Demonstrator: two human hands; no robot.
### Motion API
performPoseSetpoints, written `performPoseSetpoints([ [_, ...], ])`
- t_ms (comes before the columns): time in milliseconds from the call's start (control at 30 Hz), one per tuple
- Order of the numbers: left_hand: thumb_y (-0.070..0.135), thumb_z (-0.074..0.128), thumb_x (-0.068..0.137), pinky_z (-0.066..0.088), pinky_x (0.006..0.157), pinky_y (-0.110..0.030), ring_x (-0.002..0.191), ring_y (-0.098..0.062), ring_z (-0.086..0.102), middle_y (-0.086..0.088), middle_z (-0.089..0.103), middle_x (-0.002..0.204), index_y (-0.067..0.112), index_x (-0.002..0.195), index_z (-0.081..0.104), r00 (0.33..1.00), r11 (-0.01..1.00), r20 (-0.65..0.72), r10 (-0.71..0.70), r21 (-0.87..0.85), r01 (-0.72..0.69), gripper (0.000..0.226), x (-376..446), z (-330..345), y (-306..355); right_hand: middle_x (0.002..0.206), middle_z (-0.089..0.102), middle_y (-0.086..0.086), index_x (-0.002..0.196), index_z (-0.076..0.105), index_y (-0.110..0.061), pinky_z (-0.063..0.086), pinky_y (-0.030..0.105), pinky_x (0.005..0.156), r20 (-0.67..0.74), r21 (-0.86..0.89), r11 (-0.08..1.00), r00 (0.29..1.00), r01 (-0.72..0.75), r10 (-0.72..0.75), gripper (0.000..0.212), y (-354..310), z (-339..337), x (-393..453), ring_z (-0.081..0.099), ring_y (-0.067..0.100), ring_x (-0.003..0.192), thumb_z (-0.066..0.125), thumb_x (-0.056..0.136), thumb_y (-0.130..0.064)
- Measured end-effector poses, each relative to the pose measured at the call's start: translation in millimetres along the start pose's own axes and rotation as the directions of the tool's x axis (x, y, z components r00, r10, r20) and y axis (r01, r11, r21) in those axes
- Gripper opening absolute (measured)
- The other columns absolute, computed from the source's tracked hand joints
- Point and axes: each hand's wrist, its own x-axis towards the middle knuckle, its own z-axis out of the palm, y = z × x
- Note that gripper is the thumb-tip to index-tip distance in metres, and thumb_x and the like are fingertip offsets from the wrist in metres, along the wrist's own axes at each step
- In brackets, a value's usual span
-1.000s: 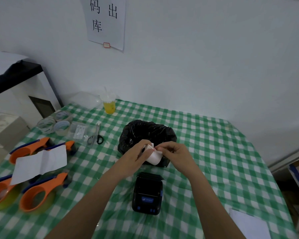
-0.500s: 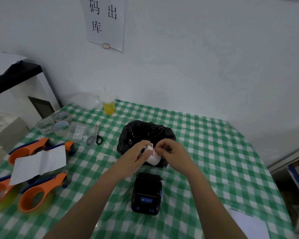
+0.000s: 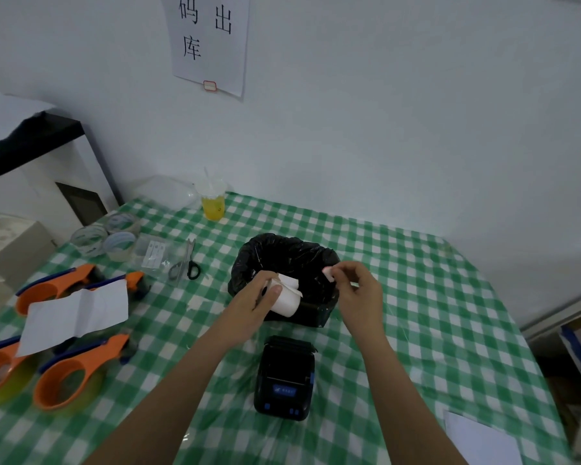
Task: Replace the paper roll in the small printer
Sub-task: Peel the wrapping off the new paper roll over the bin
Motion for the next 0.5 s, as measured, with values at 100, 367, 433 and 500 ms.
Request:
performPoseSetpoints([
  [100,0.032,0.038,0.097,0.041,0.061,-0.021,0.064,-0.003,0.046,0.006,0.051,0.087,0.026,0.106,0.047,0.997,0.998,-0.051,-0.061,-0.016,0.060,0.015,1.8,-3.5,-7.9,0.085,0.069,-0.005,0.091,0.071,-0.014,0.048,0.017,0.072,0.001,-0.149,0.987,0.998,-0.061,0.062,0.012,12.1,8.7,17.8,0.061,0.001,0.074,0.059,0.089,-0.011],
  [367,0.033,0.038,0.097,0.040,0.053,-0.015,0.058,0.003,0.049,0.010,0.047,0.076,0.024,0.105,0.046,0.986,0.990,-0.081,-0.143,-0.023,0.142,0.015,18.8,-12.6,-22.4,0.095,0.073,0.009,0.092,0.070,-0.010,0.054,0.030,0.074,0.109,-0.488,0.863,0.971,-0.133,0.212,0.012,54.0,48.7,79.0,0.065,0.018,0.081,0.062,0.086,-0.015],
  [433,0.034,0.038,0.097,0.040,0.052,-0.014,0.056,0.005,0.048,0.010,0.046,0.075,0.023,0.106,0.046,0.984,0.987,-0.081,-0.156,-0.036,0.154,0.016,21.6,-12.9,-25.6,0.091,0.072,0.006,0.091,0.069,-0.009,0.051,0.015,0.058,0.096,-0.474,0.865,0.967,-0.163,0.235,0.012,58.4,51.7,83.9,0.063,0.013,0.065,0.061,0.088,-0.017],
  [500,0.033,0.037,0.097,0.040,0.054,-0.017,0.059,0.004,0.050,0.011,0.047,0.078,0.024,0.106,0.046,0.982,0.985,-0.076,-0.171,-0.049,0.168,0.015,23.3,-12.7,-27.6,0.085,0.068,0.003,0.095,0.070,-0.007,0.045,0.005,0.046,0.081,-0.425,0.889,0.971,-0.170,0.225,0.016,55.2,52.0,80.7,0.056,0.005,0.054,0.059,0.090,-0.017],
])
